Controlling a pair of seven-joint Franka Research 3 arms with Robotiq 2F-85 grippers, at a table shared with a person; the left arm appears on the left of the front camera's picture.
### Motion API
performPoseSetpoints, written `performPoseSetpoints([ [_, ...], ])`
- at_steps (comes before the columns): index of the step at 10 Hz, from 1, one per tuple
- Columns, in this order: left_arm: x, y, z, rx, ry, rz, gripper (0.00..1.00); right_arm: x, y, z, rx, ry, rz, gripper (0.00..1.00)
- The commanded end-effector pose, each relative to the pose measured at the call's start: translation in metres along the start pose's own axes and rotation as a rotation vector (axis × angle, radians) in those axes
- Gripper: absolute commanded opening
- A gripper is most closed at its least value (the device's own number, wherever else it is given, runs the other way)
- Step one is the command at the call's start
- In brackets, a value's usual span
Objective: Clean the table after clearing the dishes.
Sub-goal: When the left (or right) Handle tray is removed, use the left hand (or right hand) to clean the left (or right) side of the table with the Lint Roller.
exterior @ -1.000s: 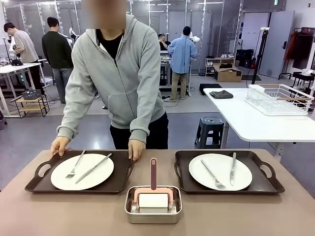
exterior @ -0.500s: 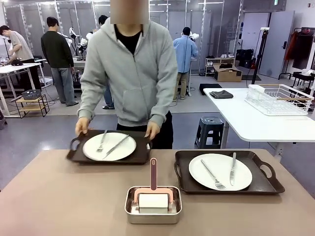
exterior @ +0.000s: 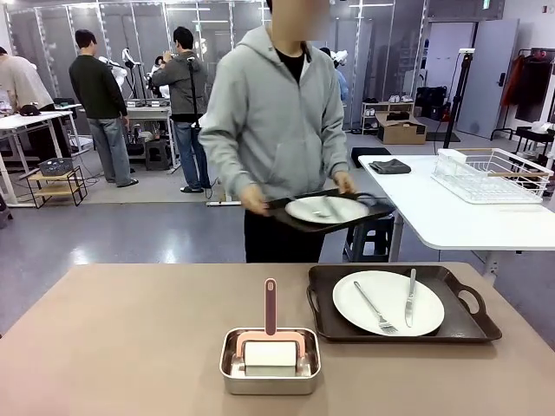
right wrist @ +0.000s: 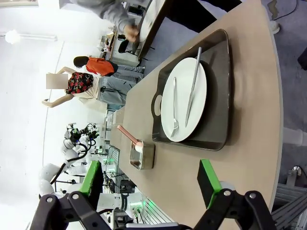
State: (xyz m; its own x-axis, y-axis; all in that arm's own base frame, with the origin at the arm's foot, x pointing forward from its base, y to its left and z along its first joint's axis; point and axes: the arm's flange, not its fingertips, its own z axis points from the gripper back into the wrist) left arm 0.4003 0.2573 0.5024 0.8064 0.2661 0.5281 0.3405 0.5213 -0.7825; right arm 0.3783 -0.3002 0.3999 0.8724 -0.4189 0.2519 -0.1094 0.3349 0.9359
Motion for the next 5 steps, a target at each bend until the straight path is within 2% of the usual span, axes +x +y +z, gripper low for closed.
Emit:
performPoseSetpoints([
  [1,0.040,-0.051,-0.069,0.076,0.188,-0.296,1.00,-0.001,0.002,0.001,0.006,0.001,0.003,1.00],
  [3,0.054,-0.093,-0.149,0.158,0.369,-0.485,1.00,-0.001,0.002,0.001,0.006,0.001,0.003,1.00],
  [5,0.053,-0.129,-0.227,0.205,0.534,-0.669,1.00,-0.001,0.002,0.001,0.006,0.001,0.003,1.00],
])
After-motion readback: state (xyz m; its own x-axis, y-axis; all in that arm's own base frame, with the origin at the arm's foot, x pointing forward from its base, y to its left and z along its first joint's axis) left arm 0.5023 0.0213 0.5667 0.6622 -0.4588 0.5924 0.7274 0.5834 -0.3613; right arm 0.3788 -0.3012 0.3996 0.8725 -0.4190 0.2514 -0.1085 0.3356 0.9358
